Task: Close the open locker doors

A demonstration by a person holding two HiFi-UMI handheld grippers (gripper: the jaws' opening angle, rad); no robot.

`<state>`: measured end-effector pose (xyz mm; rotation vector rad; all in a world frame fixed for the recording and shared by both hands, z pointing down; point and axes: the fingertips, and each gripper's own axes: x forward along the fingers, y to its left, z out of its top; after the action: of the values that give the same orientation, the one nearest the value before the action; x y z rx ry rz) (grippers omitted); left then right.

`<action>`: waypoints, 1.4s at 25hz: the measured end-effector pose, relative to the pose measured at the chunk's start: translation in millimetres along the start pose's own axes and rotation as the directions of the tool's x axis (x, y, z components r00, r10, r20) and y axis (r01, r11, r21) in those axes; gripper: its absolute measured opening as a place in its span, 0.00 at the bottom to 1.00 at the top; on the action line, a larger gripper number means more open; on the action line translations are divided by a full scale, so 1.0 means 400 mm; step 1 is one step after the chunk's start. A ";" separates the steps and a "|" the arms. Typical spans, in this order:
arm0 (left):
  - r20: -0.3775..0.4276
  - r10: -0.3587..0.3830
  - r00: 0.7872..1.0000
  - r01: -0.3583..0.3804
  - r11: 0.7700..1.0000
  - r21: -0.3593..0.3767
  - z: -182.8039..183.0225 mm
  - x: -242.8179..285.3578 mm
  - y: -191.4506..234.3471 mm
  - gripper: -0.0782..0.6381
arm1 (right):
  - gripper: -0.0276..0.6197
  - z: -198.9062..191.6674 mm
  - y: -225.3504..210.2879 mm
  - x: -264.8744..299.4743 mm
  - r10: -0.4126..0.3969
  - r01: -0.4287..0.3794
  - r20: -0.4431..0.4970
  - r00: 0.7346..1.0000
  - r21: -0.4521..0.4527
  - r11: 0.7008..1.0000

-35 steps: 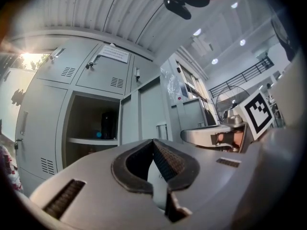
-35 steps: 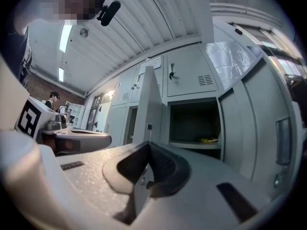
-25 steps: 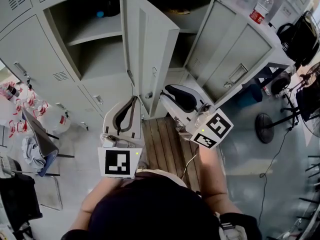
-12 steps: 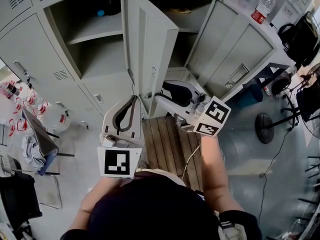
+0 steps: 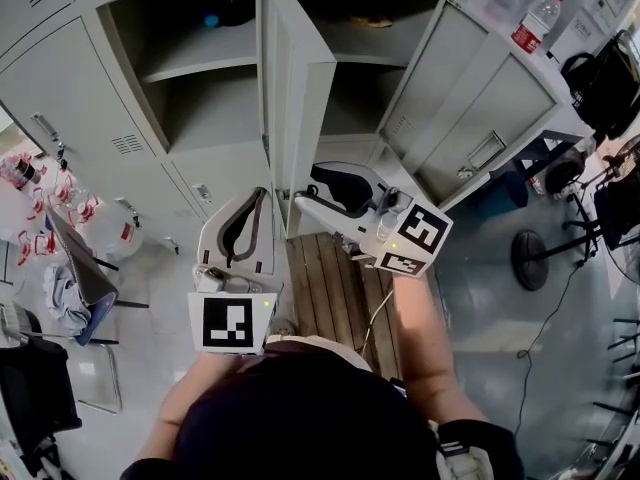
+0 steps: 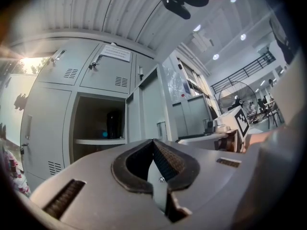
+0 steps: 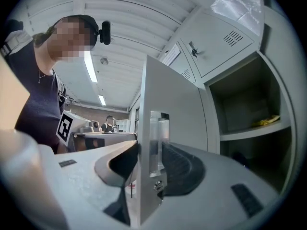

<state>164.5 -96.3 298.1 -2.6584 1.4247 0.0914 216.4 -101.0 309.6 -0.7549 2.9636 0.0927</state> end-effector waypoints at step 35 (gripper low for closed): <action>-0.005 0.129 0.992 -0.129 0.992 -0.003 -0.011 -0.118 0.319 0.11 | 0.22 -0.029 0.085 0.339 -0.102 0.102 0.014 0.995 0.004 0.995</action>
<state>32.2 -127.8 297.5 -2.5681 1.5986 0.0994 80.8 -136.4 309.6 -0.8995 2.9051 0.0861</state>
